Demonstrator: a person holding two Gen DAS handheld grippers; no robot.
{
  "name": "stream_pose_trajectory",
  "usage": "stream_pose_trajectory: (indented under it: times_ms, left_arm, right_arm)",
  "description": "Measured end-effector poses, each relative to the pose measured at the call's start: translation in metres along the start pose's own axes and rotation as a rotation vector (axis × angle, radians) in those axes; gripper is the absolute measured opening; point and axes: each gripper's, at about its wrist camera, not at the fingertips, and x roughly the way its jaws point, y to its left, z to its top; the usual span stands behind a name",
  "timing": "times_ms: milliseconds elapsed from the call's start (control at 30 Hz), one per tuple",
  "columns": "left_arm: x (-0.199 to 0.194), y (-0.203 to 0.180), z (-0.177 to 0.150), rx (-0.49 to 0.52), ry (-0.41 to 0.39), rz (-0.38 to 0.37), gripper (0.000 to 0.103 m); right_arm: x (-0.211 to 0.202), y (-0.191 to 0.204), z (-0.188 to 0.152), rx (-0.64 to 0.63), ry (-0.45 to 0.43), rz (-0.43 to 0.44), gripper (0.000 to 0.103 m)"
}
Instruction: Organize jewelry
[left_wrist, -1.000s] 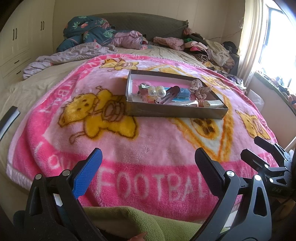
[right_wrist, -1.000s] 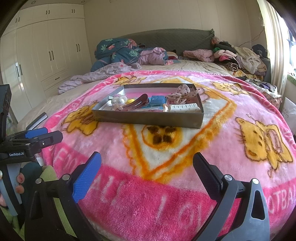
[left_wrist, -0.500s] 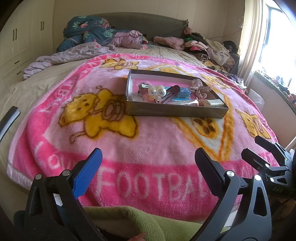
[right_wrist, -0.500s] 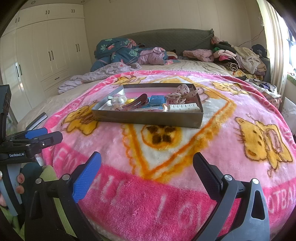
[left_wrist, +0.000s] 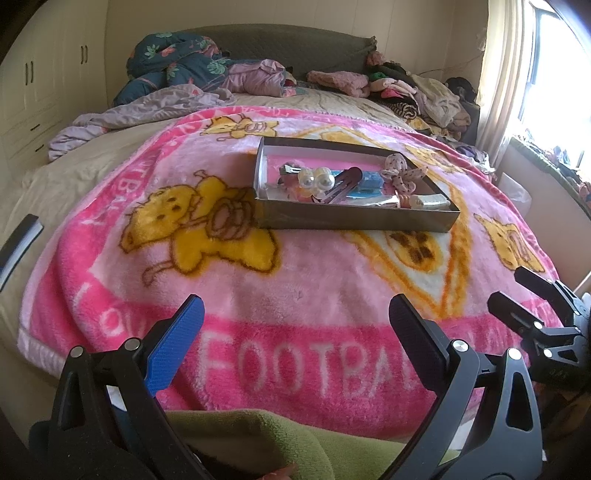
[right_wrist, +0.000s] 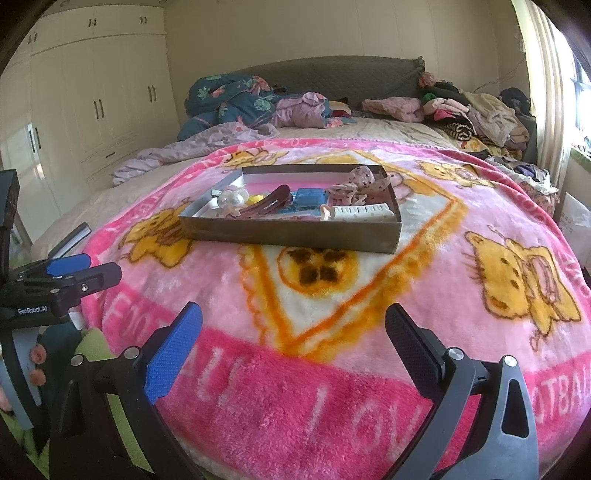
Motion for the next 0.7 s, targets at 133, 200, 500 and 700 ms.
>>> stream_pose_trajectory:
  times_ms: [133,200,500,700]
  left_arm:
    - [-0.002,0.006,-0.003,-0.001,0.006,0.009,0.094]
    - [-0.001,0.006,-0.003,0.000,0.010,0.011,0.094]
    - [0.015,0.055,0.025,-0.075,0.010,0.061,0.094]
    - [0.062,0.184,0.073,-0.218,0.025,0.299,0.094]
  right_arm:
    - [-0.003,-0.007,0.002,0.012,-0.007,-0.014,0.099]
    - [-0.006,-0.012,0.003,0.025,-0.012,-0.025,0.099]
    - [0.008,-0.079,0.019,0.176,-0.021,-0.153,0.099]
    - [0.047,-0.205,0.057,0.247,0.007,-0.469,0.099]
